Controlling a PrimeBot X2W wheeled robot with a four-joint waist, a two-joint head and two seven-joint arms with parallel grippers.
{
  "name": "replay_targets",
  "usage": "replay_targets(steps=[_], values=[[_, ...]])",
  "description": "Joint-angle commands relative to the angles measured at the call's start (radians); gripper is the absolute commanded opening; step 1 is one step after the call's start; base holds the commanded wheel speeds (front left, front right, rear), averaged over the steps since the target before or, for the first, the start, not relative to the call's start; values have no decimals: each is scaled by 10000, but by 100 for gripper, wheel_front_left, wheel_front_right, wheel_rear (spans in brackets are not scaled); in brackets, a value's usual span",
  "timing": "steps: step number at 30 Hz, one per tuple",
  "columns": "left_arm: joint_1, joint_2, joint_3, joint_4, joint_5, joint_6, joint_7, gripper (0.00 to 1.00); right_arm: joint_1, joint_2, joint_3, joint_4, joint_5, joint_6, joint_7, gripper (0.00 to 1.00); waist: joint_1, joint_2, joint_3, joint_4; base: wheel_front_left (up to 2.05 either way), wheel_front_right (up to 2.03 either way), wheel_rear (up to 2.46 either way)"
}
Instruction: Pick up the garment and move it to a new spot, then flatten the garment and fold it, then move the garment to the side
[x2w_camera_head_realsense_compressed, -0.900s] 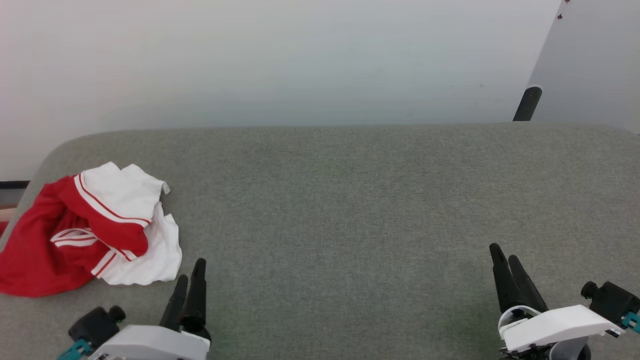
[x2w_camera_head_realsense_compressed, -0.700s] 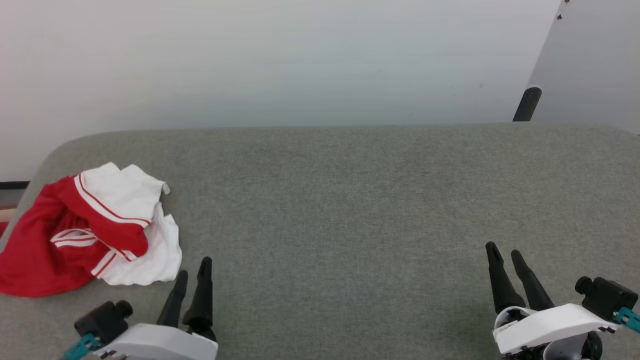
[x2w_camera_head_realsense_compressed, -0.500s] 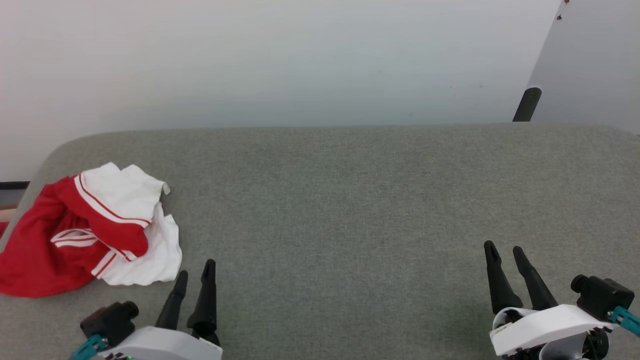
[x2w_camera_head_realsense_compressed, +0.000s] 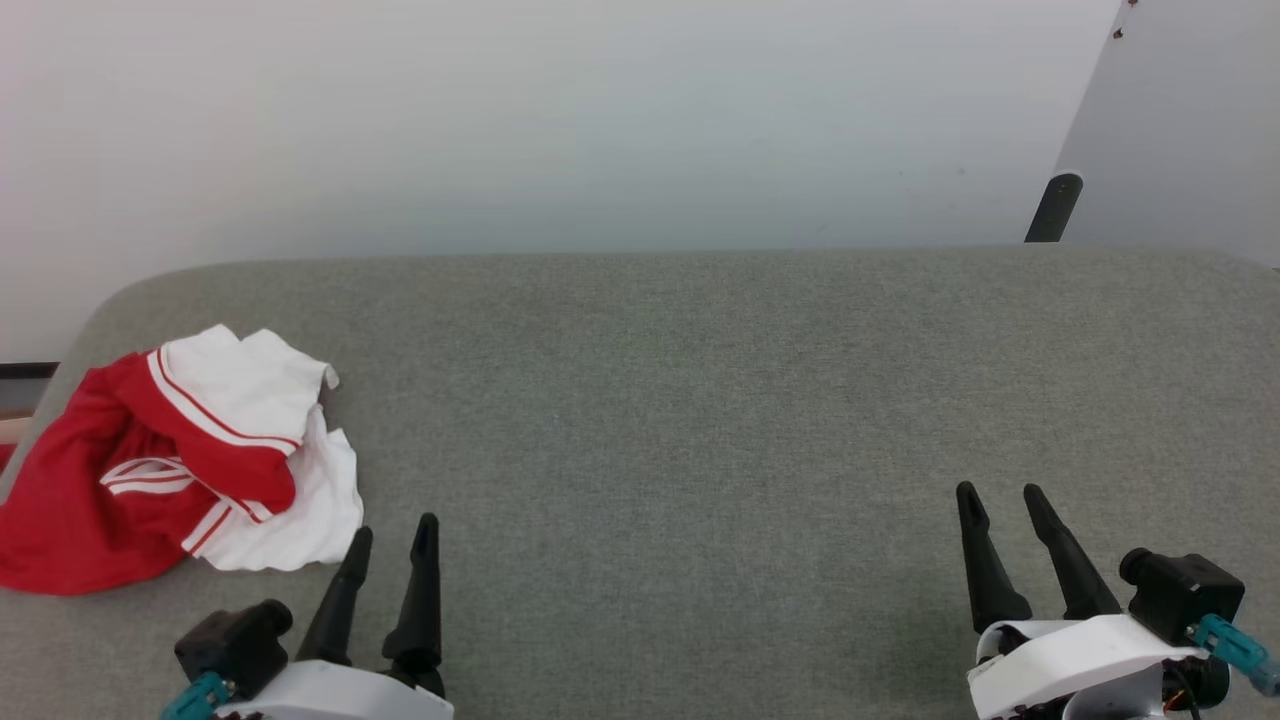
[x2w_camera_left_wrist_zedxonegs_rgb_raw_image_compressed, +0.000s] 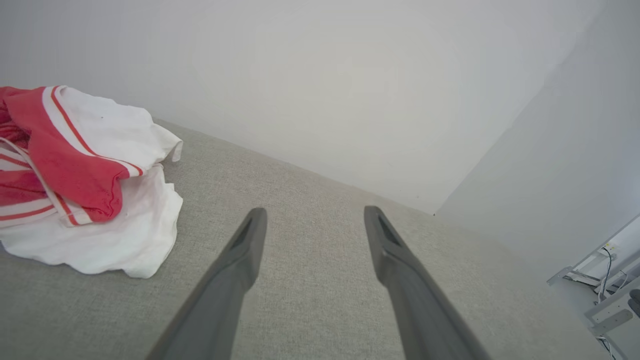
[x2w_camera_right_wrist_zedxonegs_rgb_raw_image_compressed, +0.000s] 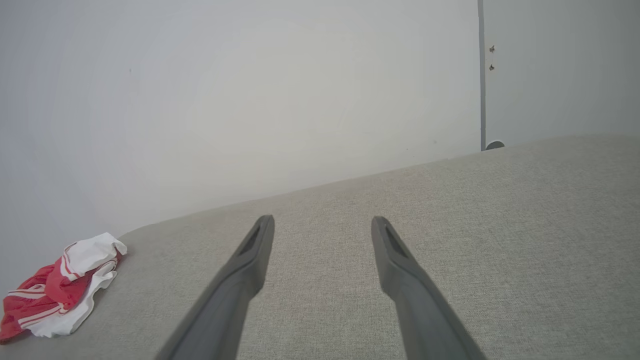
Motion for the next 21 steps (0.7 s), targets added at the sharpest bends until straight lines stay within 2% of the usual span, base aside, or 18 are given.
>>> replay_targets(steps=[1,21], values=[[20,-8,34,-127,281,-64,-81,100,-8,17,29,-117,-278,7,-92,100,0,0,0,2,0,0,0],[185,-197,324,-413,2251,-362,-525,100,54,14,124,-239,-2174,7,-540,100,0,0,-18,-34,0,0,0]])
